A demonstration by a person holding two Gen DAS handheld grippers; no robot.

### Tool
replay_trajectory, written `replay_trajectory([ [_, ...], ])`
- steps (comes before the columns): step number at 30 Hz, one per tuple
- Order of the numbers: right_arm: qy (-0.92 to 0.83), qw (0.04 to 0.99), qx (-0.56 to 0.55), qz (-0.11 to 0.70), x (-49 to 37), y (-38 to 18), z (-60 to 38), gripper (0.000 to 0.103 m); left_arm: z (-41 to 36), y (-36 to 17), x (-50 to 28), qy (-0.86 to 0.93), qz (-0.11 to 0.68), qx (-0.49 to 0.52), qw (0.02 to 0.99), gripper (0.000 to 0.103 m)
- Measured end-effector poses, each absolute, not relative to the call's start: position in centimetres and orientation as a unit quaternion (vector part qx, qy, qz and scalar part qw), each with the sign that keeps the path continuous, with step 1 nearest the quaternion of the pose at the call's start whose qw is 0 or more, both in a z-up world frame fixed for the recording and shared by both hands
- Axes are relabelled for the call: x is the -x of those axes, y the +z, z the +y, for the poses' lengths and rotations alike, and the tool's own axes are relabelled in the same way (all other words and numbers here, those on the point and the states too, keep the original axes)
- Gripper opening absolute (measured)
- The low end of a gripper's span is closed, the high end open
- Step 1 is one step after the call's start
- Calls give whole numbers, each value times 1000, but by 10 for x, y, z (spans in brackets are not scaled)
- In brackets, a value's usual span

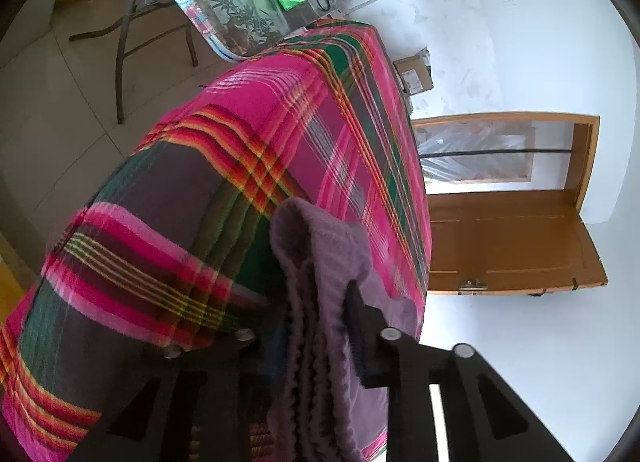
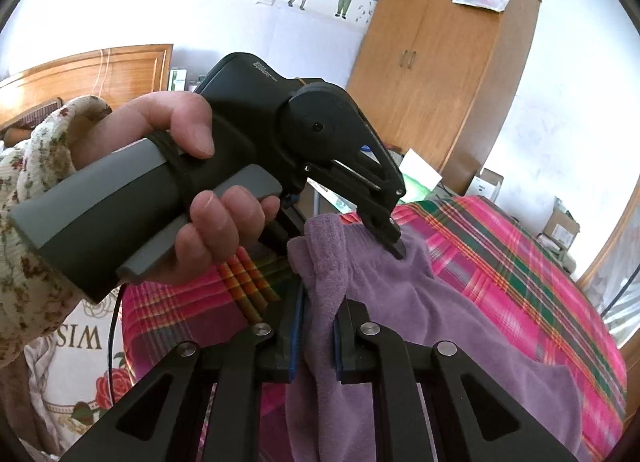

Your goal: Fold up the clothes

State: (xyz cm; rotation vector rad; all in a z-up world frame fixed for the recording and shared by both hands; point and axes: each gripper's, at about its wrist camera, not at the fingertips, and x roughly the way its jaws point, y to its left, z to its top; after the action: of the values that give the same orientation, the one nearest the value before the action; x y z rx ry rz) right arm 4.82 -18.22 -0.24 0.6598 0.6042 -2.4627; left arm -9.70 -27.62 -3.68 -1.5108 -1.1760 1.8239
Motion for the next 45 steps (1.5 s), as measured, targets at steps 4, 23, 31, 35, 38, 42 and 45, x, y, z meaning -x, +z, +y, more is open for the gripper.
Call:
replay_trajectory([
  [4, -908, 257, -246, 223, -34, -5, -181, 12, -278, -37, 94, 676, -431, 545, 243, 18],
  [23, -892, 273, -276, 233, -9, -17, -203, 11, -294, -33, 90, 711, -401, 532, 225, 15],
  [31, -899, 270, -272, 215, 5, -15, -192, 11, -281, -12, 86, 737, -361, 533, 209, 15],
  [35, -905, 265, -263, 205, 5, -11, -183, 11, -275, -2, 83, 743, -353, 530, 205, 16],
  [38, -910, 259, -255, 199, -1, -6, -177, 11, -269, 8, 81, 750, -346, 526, 205, 16],
  [42, -921, 250, -239, 180, -13, 6, -164, 11, -257, 23, 77, 758, -335, 517, 216, 16],
  [45, -929, 244, -224, 166, -19, 12, -153, 11, -244, 37, 73, 764, -323, 511, 227, 16],
])
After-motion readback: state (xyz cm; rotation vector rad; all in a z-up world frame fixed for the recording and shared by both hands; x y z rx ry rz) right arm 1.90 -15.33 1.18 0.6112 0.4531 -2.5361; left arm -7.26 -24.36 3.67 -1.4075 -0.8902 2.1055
